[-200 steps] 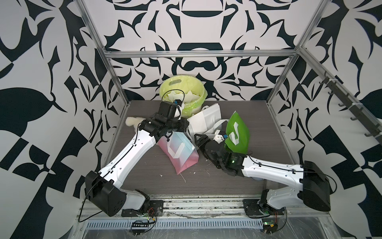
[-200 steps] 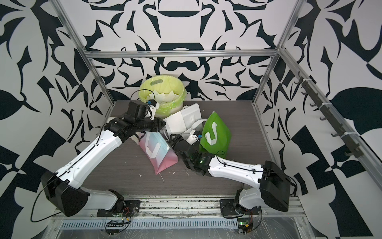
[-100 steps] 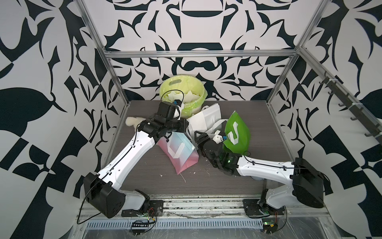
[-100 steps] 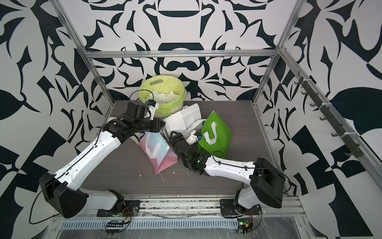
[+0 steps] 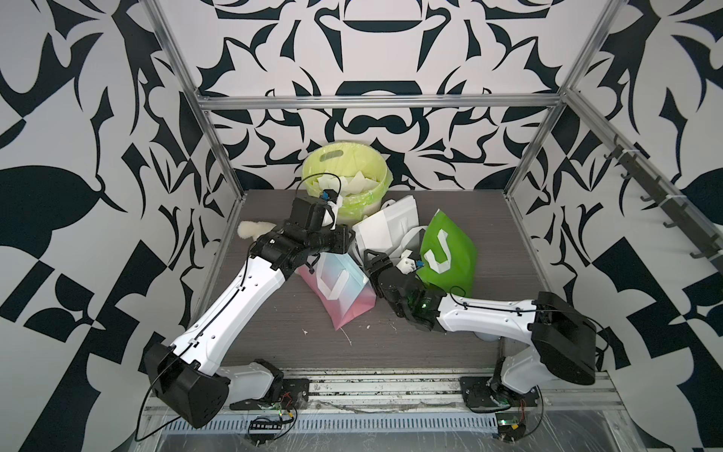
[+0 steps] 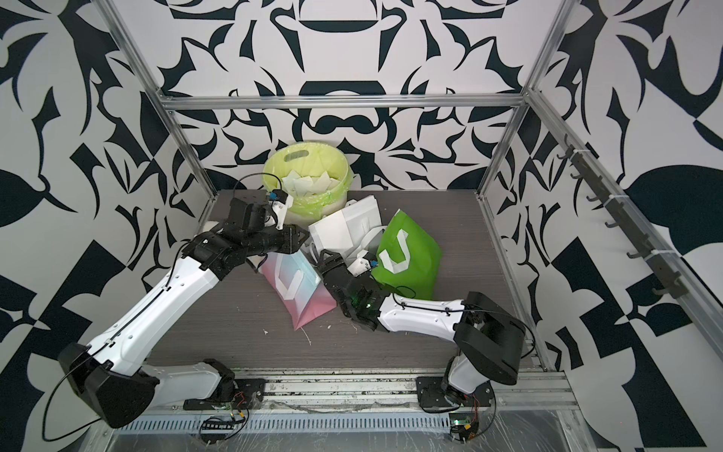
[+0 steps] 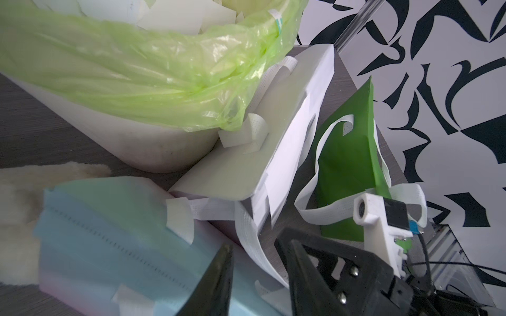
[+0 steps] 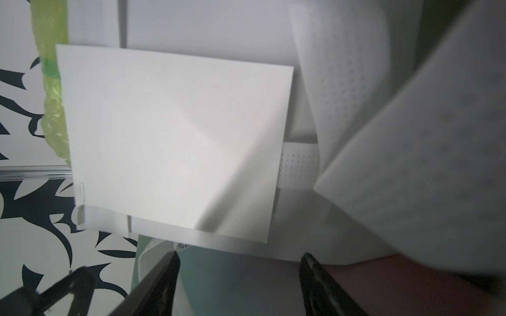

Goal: Shred takeout receipts and throw away
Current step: Tear off the takeout receipt from the takeout bag.

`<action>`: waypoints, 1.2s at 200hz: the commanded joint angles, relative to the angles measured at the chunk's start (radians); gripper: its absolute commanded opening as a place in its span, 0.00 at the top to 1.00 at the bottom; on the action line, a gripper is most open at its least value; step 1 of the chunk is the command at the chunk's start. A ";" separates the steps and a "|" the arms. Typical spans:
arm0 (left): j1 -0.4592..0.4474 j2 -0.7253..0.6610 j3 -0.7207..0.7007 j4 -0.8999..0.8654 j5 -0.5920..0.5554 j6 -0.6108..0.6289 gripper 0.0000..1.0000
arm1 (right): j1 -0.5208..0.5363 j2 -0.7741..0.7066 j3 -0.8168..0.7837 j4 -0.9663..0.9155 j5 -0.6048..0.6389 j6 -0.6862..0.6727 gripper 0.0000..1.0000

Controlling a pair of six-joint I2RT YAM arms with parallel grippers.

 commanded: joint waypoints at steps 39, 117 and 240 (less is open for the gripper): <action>0.002 -0.050 -0.018 0.000 -0.015 -0.006 0.61 | -0.026 0.045 -0.010 0.239 0.020 -0.032 0.29; 0.002 -0.057 -0.017 0.001 -0.028 -0.033 0.58 | -0.025 -0.080 0.009 0.138 0.087 -0.190 0.34; 0.002 -0.035 -0.005 -0.014 -0.019 -0.056 0.56 | -0.049 -0.130 0.035 0.137 0.042 -0.258 0.57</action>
